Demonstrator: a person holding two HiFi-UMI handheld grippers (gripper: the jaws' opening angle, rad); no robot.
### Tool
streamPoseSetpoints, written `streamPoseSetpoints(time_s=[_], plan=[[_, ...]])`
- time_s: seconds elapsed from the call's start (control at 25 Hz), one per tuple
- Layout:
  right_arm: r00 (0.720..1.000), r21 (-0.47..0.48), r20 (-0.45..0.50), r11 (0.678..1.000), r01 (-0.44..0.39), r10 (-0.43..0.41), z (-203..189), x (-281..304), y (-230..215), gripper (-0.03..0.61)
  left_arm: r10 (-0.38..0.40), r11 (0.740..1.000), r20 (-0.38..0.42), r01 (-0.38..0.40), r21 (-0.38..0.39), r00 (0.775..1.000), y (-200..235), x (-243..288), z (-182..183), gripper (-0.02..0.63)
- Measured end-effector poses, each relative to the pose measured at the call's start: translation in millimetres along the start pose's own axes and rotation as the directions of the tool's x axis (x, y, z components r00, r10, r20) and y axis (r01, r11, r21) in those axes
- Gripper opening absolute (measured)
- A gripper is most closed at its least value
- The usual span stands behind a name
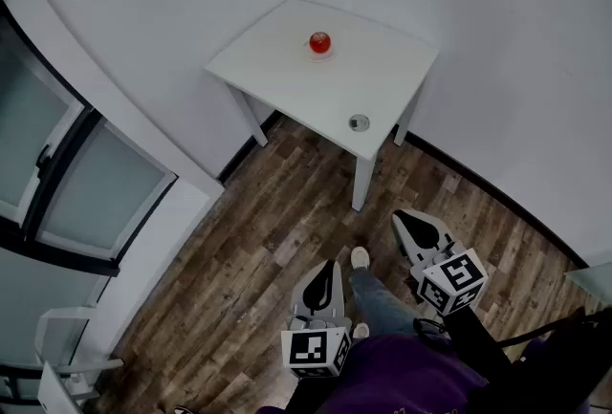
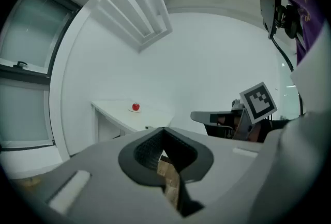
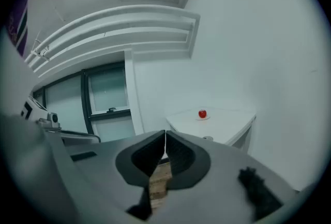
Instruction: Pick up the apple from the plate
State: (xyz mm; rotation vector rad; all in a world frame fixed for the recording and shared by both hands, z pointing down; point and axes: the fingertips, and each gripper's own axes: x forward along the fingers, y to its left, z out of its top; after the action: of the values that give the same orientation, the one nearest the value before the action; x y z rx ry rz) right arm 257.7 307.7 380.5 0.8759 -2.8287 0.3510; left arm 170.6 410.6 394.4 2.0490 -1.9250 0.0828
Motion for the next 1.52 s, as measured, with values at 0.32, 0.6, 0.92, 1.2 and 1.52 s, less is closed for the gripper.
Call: streamPoseSetpoints(time_s=[0.32, 0.6, 0.92, 1.2, 1.52], plan=[[1.0, 0.012, -0.003, 1.0, -0.021, 0.021, 27.9, 71.9, -57.2, 0.012, 0.025, 1.0, -0.006, -0.025, 0.003, 1.0, 32.5, 80.7, 33.6, 0.006], [0.998, 0.002, -0.012, 0.998, -0.067, 0.067, 51.2, 141.9, -87.3, 0.012, 0.062, 0.998, 0.022, -0.062, -0.017, 0.998, 72.4, 142.2, 63.0, 0.006], [0.994, -0.024, -0.034, 0.994, -0.103, 0.102, 68.2, 192.1, -117.1, 0.012, 0.09, 0.995, 0.065, -0.087, -0.043, 0.994, 99.4, 195.5, 86.0, 0.006], [0.995, -0.006, -0.04, 0.995, -0.095, 0.094, 66.9, 208.1, -133.9, 0.013, 0.077, 0.996, 0.05, -0.075, -0.051, 0.996, 100.6, 219.1, 88.5, 0.006], [0.997, 0.014, -0.033, 0.998, -0.067, 0.067, 70.7, 247.9, -153.6, 0.012, 0.056, 0.998, 0.051, -0.054, -0.042, 0.997, 123.4, 255.1, 98.7, 0.006]])
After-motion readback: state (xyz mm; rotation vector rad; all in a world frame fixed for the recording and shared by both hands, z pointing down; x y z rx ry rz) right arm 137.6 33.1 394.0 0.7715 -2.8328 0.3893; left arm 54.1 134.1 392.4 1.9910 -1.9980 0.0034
